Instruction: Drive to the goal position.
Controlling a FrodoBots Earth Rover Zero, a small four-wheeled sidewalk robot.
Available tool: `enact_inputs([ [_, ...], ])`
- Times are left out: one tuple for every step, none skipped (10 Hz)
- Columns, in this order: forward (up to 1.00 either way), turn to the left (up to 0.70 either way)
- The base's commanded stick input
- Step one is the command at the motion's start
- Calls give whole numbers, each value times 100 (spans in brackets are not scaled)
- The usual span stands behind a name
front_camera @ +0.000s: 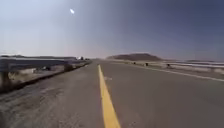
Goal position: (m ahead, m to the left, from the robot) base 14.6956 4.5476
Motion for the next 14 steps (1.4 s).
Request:
enact_inputs([
  [50,0],
  [50,0],
  [50,0],
  [50,0],
  [50,0],
  [50,0],
  [50,0],
  [50,0],
  [50,0],
  [50,0],
  [50,0],
  [50,0],
  [50,0],
  [50,0],
])
